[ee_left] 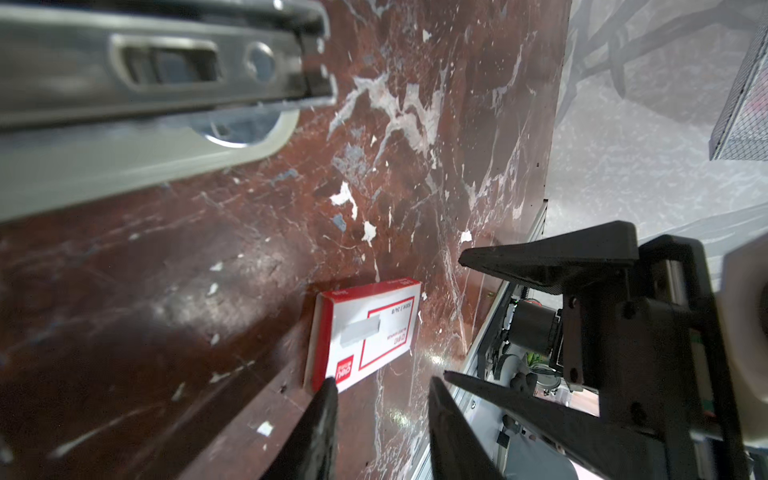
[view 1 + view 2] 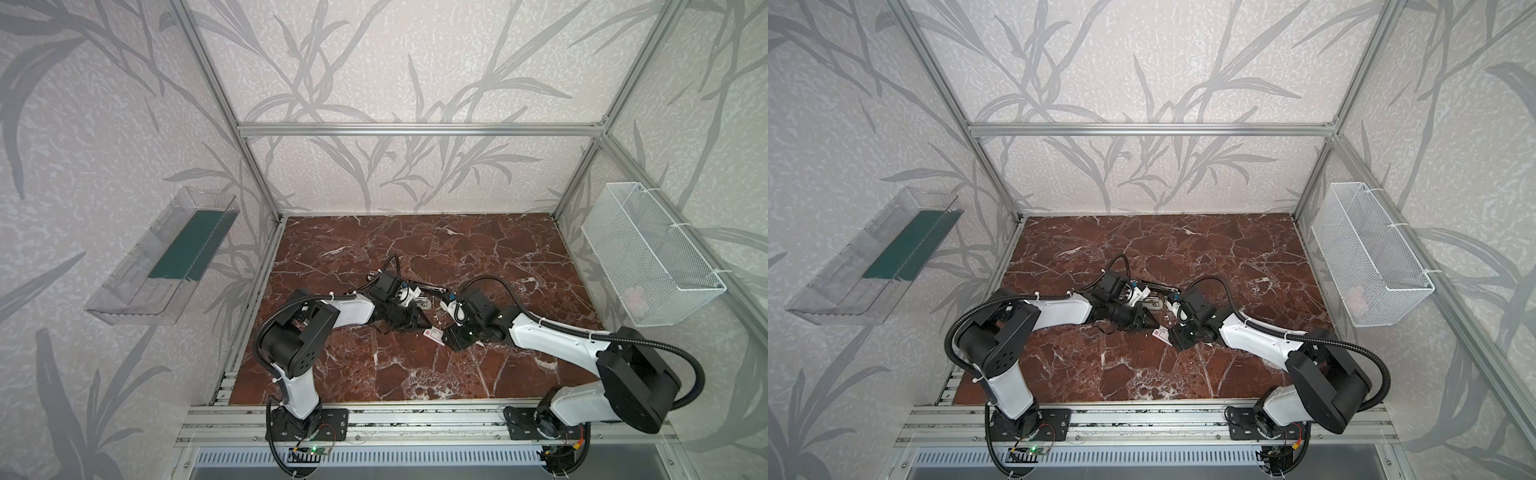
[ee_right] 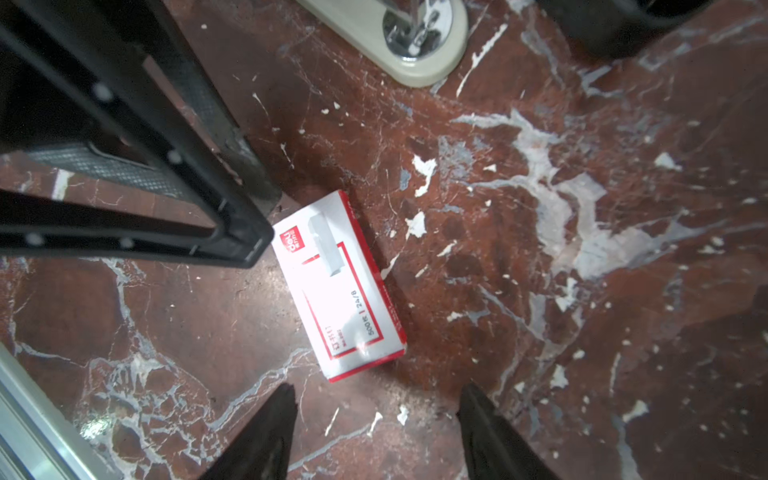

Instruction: Load the staples into the stapler

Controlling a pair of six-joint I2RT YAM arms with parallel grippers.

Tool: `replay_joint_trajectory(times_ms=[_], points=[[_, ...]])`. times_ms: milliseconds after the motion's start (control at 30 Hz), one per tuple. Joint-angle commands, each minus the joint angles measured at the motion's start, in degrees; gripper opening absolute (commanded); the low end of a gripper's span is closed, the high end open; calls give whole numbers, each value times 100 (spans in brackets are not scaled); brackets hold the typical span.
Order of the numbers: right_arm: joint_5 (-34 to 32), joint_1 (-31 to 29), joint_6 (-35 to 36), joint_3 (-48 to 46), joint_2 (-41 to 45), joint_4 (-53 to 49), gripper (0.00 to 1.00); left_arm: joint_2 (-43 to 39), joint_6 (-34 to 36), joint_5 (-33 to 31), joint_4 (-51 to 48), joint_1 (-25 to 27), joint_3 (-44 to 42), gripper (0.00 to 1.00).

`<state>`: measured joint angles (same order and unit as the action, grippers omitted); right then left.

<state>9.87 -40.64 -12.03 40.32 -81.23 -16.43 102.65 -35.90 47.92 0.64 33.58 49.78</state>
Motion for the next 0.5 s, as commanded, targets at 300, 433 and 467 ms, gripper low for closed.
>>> replay_joint_trajectory(times_ms=[300, 433, 467], points=[[224, -5, -150, 72, -278, 119, 63, 335, 172, 19, -44, 100, 230, 36], [210, -5, -142, 99, -331, 111, 63, 420, 109, 55, 54, 109, 224, 32], [208, -5, -142, 103, -339, 111, 63, 425, 99, 59, 75, 108, 217, 32]])
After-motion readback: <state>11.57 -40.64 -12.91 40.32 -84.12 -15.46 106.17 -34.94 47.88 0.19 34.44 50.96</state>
